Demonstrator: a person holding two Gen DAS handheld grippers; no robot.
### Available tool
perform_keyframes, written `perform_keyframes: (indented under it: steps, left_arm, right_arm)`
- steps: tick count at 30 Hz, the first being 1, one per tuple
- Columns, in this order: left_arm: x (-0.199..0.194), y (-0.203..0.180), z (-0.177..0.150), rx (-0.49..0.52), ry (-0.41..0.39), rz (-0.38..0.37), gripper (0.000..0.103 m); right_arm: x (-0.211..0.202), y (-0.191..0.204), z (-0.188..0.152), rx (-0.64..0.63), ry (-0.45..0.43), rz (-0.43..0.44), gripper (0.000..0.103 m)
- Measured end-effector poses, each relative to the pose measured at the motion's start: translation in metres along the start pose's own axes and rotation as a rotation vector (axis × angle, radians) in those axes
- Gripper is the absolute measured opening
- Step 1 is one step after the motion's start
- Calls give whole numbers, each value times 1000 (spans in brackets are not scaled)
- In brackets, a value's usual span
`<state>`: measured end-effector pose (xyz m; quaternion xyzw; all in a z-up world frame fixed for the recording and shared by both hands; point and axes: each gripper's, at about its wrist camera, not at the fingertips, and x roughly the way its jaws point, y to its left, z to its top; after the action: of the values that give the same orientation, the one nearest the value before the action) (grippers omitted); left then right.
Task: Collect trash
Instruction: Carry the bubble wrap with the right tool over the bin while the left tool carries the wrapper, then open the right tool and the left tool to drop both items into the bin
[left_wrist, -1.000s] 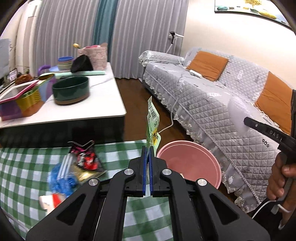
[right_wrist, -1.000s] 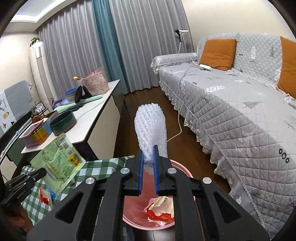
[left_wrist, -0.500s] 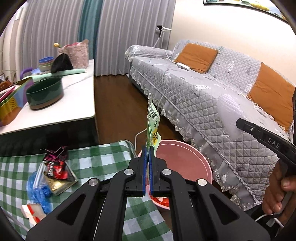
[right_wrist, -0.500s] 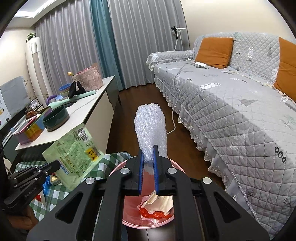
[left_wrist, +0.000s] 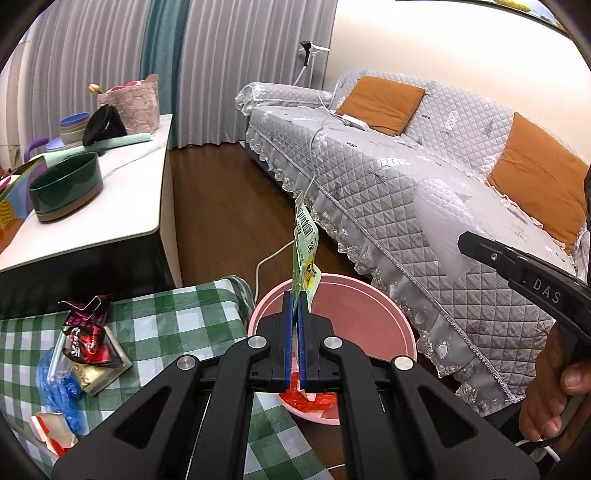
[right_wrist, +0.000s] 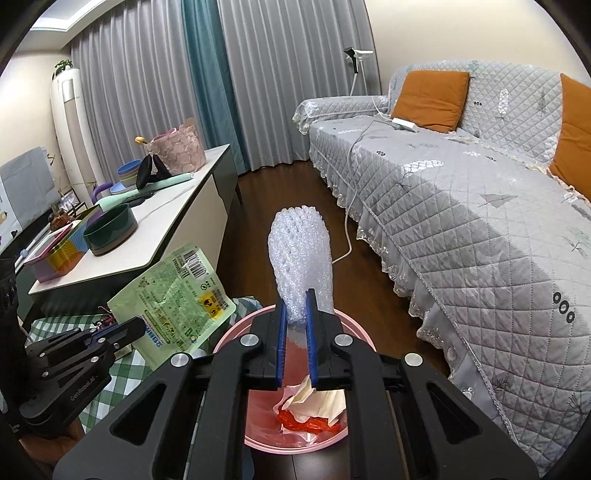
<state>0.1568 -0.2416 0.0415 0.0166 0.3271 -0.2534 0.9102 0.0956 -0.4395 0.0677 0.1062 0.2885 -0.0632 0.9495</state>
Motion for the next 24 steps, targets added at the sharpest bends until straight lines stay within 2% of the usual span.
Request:
perform_keyframes:
  steps: [12, 14, 15, 16, 17, 18, 19, 24]
  left_arm:
    - [14, -6, 4, 27, 17, -10, 2]
    - [19, -9, 5, 38, 32, -16, 2]
    - [23, -9, 6, 41, 48, -22, 3]
    - [27, -11, 7, 44, 62, -20, 7]
    - [30, -11, 8, 49, 69, -4, 12]
    - [30, -11, 8, 46, 66, 4, 27]
    - [30, -11, 8, 40, 63, 2, 35]
    - [18, -8, 4, 30, 54, -2, 35]
  right_arm:
    - [7, -1, -4, -1, 21, 5, 10]
    - [11, 0, -6, -2, 42, 9, 15]
    - [13, 1, -6, -5, 53, 3, 22]
    - [15, 1, -7, -8, 58, -6, 40]
    - [16, 2, -8, -10, 57, -16, 47]
    - [16, 1, -8, -8, 56, -19, 53]
    - [17, 0, -8, -6, 59, -19, 53]
    - [21, -4, -10, 18, 68, -30, 53]
